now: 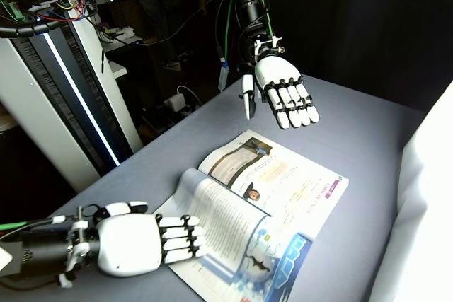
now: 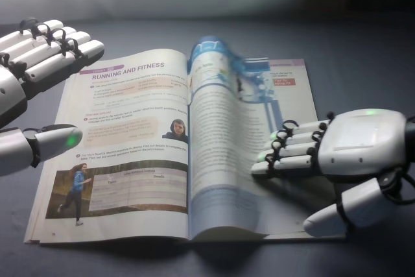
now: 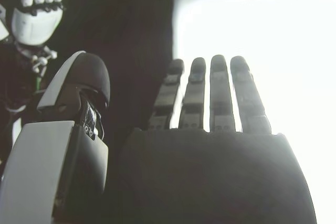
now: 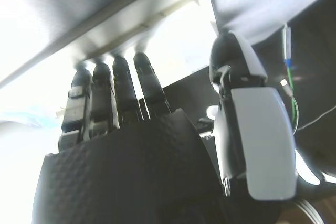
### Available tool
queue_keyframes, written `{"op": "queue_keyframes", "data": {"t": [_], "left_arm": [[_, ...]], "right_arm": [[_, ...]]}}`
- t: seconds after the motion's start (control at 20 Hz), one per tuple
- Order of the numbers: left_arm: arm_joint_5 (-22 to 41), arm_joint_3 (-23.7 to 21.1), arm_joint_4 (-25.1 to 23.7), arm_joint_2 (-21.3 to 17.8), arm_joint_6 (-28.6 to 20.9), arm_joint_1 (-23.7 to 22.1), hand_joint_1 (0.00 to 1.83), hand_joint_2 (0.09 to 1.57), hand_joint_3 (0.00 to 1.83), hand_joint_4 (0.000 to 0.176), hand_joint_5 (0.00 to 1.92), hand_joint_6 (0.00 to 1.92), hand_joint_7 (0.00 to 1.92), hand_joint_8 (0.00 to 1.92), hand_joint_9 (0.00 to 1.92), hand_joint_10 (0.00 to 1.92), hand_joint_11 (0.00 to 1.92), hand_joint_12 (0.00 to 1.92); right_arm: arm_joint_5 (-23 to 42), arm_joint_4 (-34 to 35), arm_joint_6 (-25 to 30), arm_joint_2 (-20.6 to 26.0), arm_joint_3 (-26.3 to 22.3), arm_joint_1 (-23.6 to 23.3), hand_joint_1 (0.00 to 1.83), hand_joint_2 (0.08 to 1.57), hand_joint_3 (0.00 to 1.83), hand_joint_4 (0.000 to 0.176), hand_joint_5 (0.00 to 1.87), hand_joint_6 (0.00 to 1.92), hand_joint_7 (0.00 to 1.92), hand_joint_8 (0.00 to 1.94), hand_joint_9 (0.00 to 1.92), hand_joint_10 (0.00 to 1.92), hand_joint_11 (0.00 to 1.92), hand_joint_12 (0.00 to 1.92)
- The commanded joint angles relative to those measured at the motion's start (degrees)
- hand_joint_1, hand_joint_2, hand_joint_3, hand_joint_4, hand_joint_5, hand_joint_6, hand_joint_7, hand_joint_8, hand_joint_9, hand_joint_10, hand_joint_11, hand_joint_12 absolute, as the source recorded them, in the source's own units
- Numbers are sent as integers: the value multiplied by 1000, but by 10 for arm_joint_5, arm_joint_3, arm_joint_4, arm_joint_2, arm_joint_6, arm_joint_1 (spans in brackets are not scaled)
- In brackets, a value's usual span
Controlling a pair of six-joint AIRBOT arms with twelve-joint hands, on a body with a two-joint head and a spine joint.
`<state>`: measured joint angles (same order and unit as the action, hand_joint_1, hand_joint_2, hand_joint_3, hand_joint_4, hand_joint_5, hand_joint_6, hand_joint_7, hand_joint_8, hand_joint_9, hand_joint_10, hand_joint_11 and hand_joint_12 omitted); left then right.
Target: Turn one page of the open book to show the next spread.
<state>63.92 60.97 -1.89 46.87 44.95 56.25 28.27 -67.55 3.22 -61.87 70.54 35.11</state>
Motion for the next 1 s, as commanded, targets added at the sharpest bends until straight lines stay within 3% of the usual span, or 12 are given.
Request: {"op": "queue_keyframes", "data": {"t": [0.0,0.15,0.3,0.55,0.7,0.95], "left_arm": [[75,-1,15,-5,1,-3,184,1396,0,0,23,7,0,0,0,0,0,0],[80,-2,20,-6,4,0,270,1381,0,0,56,14,0,0,0,0,0,0],[84,-3,23,-8,5,2,156,1406,5,0,5,0,0,0,0,0,0,0],[95,-5,32,-10,10,6,225,1402,0,0,7,3,0,0,0,0,0,0],[111,-11,44,-17,18,13,176,1399,0,0,1,0,0,0,0,0,0,0],[156,-18,73,-25,31,35,1,1436,13,0,8,3,0,0,0,0,0,0]], "right_arm": [[36,17,0,-4,3,-10,0,1216,0,0,15,6,0,0,0,0,0,0],[41,17,-7,-22,13,-24,0,1211,0,0,7,2,0,0,0,0,0,0],[49,17,-10,-44,26,-35,0,1251,6,0,22,8,0,0,0,0,0,0],[61,48,-45,-78,47,-49,0,1257,6,0,49,17,0,0,0,0,0,0],[78,98,-86,-92,56,-59,0,1238,0,0,68,23,0,0,0,0,0,0],[106,123,-108,-140,83,-82,0,1221,0,0,33,14,0,0,0,0,0,0]]}}
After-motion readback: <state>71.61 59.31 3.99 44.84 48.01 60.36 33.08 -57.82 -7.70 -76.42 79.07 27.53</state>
